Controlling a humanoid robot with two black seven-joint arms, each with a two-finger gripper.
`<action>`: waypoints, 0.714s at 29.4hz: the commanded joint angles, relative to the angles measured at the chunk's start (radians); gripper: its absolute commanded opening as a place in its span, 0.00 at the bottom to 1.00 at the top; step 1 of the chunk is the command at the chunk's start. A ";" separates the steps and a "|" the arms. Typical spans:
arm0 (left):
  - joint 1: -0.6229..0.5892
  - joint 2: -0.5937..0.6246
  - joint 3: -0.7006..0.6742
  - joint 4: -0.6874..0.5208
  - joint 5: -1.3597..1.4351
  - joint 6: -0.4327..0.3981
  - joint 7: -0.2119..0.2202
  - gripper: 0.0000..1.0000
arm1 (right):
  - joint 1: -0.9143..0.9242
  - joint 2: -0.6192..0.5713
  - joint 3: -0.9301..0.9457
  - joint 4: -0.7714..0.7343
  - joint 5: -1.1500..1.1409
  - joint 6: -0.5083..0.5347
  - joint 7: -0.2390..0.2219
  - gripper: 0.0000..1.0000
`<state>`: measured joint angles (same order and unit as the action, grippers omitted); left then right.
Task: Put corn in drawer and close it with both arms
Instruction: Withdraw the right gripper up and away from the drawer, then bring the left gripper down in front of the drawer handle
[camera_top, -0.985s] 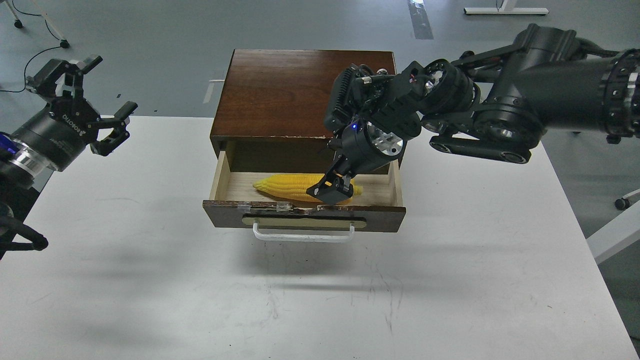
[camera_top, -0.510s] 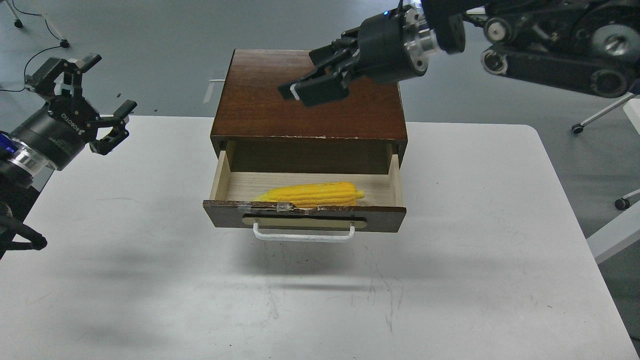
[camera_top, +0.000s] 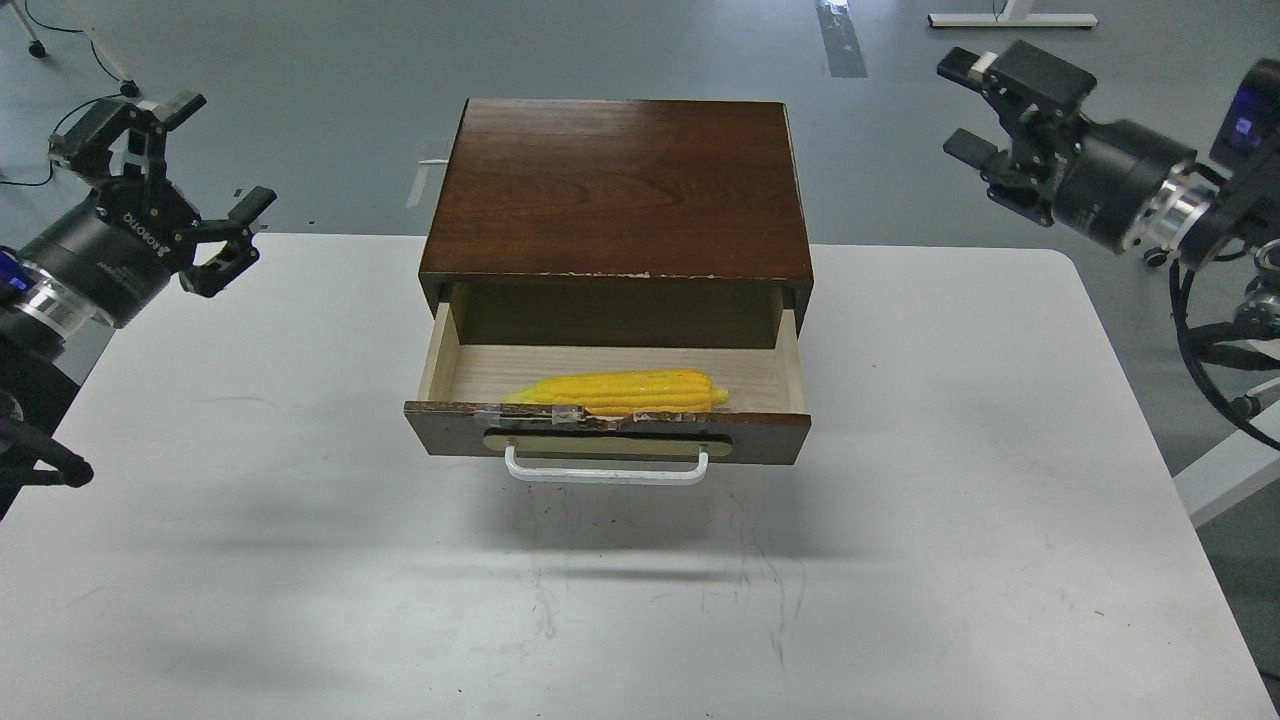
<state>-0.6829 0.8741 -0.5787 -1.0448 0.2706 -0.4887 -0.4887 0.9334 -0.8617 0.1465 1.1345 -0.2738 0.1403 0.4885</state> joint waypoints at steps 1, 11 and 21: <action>-0.101 -0.001 -0.009 -0.043 0.146 0.000 0.000 1.00 | -0.148 0.027 0.060 -0.065 0.043 -0.001 0.000 0.97; -0.233 -0.111 -0.110 -0.499 0.699 0.000 0.000 1.00 | -0.228 0.050 0.061 -0.102 0.240 0.002 0.000 0.99; -0.236 -0.389 -0.040 -0.650 1.309 0.000 0.000 1.00 | -0.268 0.072 0.059 -0.102 0.240 0.001 0.000 0.99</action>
<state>-0.9188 0.5457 -0.6606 -1.6885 1.4746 -0.4890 -0.4887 0.6733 -0.7904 0.2056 1.0322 -0.0336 0.1420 0.4886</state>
